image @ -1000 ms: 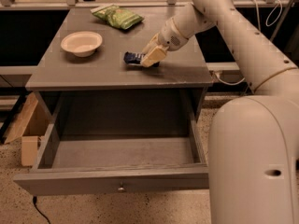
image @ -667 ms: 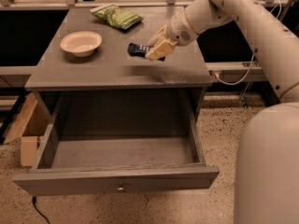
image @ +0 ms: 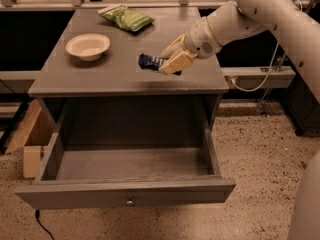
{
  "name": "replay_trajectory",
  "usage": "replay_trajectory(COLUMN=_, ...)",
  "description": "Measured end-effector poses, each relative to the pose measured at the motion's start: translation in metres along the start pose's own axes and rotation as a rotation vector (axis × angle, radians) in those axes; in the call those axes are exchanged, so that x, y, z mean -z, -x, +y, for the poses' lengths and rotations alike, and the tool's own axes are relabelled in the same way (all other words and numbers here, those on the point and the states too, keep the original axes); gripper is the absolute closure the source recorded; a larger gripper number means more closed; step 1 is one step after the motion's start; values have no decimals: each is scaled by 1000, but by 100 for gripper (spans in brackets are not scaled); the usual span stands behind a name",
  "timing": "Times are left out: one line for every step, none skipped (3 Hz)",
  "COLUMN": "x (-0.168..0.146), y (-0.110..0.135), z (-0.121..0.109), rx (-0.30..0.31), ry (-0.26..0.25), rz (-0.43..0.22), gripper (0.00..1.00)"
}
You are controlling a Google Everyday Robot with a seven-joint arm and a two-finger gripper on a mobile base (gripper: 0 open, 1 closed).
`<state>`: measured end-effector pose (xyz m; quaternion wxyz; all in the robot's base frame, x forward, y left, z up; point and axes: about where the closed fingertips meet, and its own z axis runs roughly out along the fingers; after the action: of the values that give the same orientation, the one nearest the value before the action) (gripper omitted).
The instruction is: Place rxbar blueberry into top drawer
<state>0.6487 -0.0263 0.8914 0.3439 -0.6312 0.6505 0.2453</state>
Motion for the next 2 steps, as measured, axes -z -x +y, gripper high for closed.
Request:
replay_trajectory(x=-4, y=4, z=20, rx=13, ry=28, rz=-2, gripper=100)
replay_trajectory(x=5, y=19, z=57, rx=3, ry=13, rz=-19, gripper=100)
